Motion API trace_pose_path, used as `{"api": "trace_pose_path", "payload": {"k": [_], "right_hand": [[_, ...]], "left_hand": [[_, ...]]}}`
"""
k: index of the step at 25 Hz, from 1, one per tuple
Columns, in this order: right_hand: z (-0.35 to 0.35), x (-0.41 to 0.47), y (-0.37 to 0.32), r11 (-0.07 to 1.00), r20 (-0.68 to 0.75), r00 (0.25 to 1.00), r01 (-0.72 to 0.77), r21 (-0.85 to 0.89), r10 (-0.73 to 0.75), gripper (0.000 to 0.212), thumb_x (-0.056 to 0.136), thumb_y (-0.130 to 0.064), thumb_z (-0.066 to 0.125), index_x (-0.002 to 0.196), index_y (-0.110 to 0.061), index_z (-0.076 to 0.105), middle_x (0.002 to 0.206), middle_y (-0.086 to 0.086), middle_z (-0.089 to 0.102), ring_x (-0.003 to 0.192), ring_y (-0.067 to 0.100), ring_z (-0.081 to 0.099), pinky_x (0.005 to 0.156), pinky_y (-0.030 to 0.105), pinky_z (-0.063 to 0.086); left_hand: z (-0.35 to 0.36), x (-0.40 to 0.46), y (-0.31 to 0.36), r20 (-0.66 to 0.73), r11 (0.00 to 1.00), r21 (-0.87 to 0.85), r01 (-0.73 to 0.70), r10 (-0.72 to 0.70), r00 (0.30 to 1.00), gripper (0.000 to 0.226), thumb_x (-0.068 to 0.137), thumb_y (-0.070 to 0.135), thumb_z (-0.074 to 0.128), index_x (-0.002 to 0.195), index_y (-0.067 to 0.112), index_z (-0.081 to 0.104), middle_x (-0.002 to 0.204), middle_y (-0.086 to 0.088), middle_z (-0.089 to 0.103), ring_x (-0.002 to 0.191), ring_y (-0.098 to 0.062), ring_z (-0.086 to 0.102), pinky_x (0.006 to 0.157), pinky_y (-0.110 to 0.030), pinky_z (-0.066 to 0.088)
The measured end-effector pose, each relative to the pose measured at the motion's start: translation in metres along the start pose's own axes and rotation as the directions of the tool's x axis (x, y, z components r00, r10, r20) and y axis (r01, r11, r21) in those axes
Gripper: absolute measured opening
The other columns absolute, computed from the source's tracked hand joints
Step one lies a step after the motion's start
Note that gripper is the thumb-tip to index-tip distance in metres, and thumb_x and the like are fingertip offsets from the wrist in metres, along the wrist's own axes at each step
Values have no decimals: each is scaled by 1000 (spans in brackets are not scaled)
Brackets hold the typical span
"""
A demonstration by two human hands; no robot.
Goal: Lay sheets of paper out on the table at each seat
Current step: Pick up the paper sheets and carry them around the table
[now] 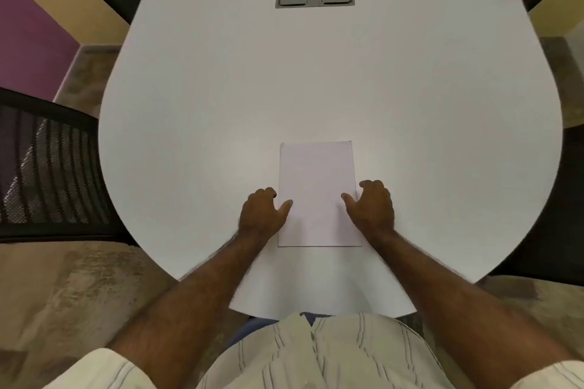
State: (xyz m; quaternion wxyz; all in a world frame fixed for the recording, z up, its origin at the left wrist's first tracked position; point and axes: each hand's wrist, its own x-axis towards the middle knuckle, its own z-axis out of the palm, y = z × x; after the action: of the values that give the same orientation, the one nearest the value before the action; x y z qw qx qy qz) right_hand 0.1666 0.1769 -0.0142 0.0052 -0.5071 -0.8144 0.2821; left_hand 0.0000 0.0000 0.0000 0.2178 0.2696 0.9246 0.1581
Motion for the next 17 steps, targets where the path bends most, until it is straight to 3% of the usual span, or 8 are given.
{"api": "trace_pose_path", "payload": {"k": [2,5,8,14,17], "right_hand": [[1,4,-1,988,13,989,-149,49,148,69,90,-53,79,137,-5,64,135,15,64,128,38,59,101,47,52],[7,2,-1,979,37,979,-200,-28,201,71,85,-59,82,127,-4,66,125,15,67,119,38,61,95,46,54],[15,2,-6,977,46,976,-213,-18,214,69,83,-54,87,126,-5,65,123,15,68,118,37,62,94,45,55],[22,9,-13,956,64,959,-281,85,276,68,81,-40,92,131,-6,62,125,16,71,119,39,66,99,47,57],[23,8,-16,949,54,957,-289,125,284,72,80,-36,94,137,-9,58,130,15,70,122,39,66,102,46,56]], "left_hand": [[4,7,2,34,991,-59,122,-120,992,68,85,65,68,125,10,63,119,-9,70,116,-31,63,94,-44,54],[12,8,9,54,967,-67,246,-242,969,85,73,79,69,121,9,59,117,-9,69,112,-34,65,92,-47,56],[23,20,6,92,947,-115,301,-291,952,89,69,78,73,119,8,55,118,-9,64,110,-33,64,90,-48,57],[33,43,1,177,887,-300,351,-310,934,55,79,53,81,103,17,47,101,1,57,91,-22,59,65,-25,41],[39,47,-5,157,880,-318,352,-317,935,38,87,31,79,108,10,54,105,-6,65,91,-23,60,75,-28,44]]}}
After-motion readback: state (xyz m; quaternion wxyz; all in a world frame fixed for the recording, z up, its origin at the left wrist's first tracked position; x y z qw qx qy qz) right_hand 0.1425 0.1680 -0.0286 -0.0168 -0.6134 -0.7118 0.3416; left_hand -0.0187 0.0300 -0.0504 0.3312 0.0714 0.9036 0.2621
